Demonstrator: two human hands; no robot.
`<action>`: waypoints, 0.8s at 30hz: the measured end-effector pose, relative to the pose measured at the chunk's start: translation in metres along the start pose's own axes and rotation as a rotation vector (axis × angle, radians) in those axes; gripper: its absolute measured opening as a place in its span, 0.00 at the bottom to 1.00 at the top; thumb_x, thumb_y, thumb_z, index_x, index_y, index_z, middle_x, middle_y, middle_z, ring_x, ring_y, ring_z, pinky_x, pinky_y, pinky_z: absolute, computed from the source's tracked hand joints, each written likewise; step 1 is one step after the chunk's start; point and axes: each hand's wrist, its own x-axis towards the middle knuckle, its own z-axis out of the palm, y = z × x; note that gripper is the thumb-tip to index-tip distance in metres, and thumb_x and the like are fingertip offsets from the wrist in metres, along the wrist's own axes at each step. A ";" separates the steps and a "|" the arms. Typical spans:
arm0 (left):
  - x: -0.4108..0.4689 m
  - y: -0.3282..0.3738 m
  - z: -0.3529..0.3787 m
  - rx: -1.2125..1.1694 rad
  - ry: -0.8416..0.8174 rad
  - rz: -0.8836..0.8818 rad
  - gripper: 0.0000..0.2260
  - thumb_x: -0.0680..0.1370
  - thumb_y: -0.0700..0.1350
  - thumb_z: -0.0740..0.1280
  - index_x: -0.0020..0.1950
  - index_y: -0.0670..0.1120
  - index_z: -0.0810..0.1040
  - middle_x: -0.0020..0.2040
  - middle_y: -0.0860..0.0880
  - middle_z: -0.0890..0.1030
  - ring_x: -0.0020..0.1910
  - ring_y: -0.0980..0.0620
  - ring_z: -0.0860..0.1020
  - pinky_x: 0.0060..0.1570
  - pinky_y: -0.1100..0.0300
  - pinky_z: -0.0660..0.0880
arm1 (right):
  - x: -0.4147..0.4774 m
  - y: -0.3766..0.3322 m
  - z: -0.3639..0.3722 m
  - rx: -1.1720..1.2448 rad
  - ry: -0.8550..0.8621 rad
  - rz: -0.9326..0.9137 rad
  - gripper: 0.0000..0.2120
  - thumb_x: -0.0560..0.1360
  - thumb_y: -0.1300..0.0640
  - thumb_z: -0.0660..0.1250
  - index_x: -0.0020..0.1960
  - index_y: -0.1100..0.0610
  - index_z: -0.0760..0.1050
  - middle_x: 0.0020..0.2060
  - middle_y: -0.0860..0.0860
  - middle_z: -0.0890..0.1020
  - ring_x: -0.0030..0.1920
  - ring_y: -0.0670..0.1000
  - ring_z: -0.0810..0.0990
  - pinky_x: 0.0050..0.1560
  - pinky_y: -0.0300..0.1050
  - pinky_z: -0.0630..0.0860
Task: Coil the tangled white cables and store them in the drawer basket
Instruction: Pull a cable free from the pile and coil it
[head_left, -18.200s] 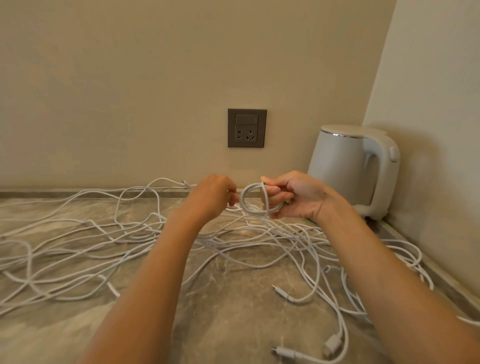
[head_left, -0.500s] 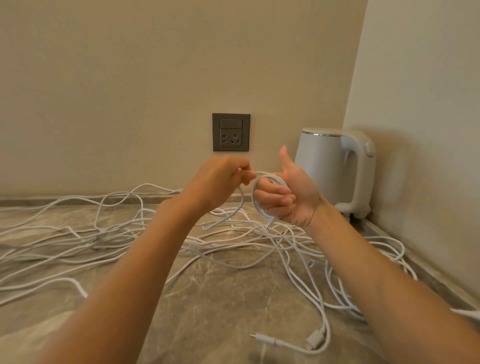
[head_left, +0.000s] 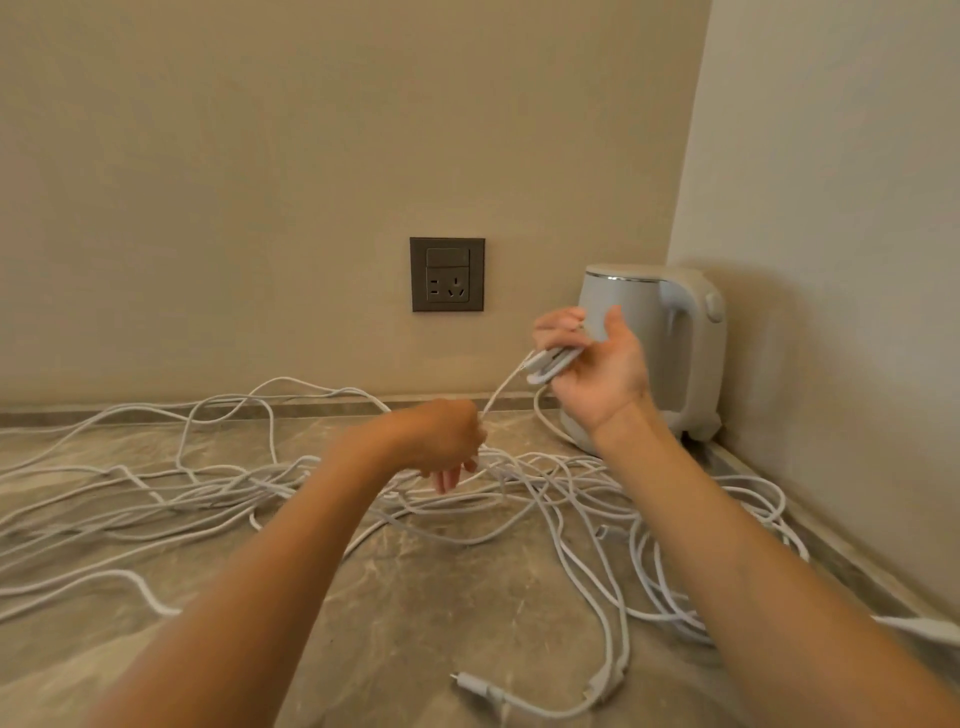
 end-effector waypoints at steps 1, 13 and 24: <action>0.000 0.001 0.003 -0.010 -0.018 0.002 0.14 0.81 0.37 0.53 0.38 0.41 0.71 0.28 0.46 0.75 0.18 0.57 0.72 0.27 0.64 0.71 | -0.002 -0.003 0.003 -0.022 0.038 -0.072 0.30 0.79 0.37 0.51 0.36 0.63 0.68 0.26 0.56 0.70 0.19 0.50 0.69 0.21 0.36 0.68; -0.010 0.022 -0.002 0.211 0.001 0.109 0.06 0.80 0.36 0.56 0.48 0.44 0.72 0.35 0.48 0.75 0.26 0.52 0.74 0.24 0.67 0.71 | 0.005 0.017 -0.001 -0.828 0.275 -0.339 0.29 0.80 0.40 0.49 0.36 0.61 0.71 0.26 0.53 0.71 0.23 0.46 0.69 0.33 0.41 0.71; -0.013 0.016 -0.016 0.312 0.387 0.177 0.07 0.79 0.39 0.60 0.53 0.43 0.77 0.52 0.44 0.78 0.47 0.48 0.73 0.43 0.59 0.66 | 0.007 0.026 -0.019 -1.732 0.302 -0.239 0.42 0.73 0.32 0.33 0.24 0.59 0.71 0.18 0.49 0.71 0.30 0.51 0.73 0.52 0.54 0.73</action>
